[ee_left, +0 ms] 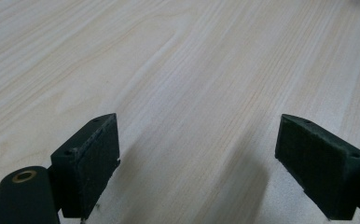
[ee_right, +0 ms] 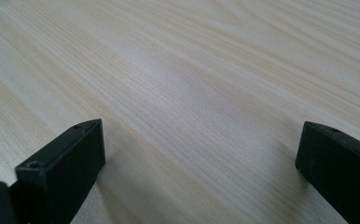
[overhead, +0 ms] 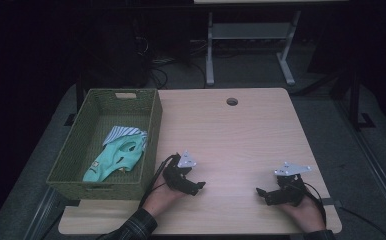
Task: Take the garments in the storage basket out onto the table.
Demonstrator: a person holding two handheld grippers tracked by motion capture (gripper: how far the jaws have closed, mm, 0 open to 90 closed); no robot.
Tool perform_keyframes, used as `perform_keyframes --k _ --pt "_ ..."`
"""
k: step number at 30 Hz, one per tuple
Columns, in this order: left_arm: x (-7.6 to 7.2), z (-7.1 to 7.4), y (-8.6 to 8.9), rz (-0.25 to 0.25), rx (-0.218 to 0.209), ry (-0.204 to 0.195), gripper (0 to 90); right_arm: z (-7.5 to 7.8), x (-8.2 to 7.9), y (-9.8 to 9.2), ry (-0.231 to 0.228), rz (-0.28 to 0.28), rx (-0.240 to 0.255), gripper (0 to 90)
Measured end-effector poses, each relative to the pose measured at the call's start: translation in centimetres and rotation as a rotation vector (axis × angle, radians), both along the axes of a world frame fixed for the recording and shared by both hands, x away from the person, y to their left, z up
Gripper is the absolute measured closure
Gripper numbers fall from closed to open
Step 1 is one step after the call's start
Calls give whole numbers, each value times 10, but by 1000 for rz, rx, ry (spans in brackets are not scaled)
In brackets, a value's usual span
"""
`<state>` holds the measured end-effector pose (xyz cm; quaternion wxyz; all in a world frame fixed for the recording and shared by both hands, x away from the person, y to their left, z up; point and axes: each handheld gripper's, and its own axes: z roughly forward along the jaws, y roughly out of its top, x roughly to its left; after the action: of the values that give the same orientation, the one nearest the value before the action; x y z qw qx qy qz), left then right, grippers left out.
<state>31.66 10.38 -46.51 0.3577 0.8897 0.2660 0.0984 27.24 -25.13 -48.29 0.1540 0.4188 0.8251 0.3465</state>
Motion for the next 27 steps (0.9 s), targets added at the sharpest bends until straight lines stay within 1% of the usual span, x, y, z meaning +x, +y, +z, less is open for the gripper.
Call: perform_keyframes --k 10,18,23,25,27 --pt "1 4 1 -3 -14 1 132 0 0 0 -1 1 1 10" --pt "1 8 0 -16 -2 -11 133 0 0 0 -1 1 1 10" --pt "0 10 0 -11 -9 -10 133 0 0 0 0 1 1 10" --pt "0 12 0 -14 0 -14 133 0 0 0 0 1 1 10" --pt "0 12 0 -14 0 -18 133 0 0 0 -1 2 1 10"
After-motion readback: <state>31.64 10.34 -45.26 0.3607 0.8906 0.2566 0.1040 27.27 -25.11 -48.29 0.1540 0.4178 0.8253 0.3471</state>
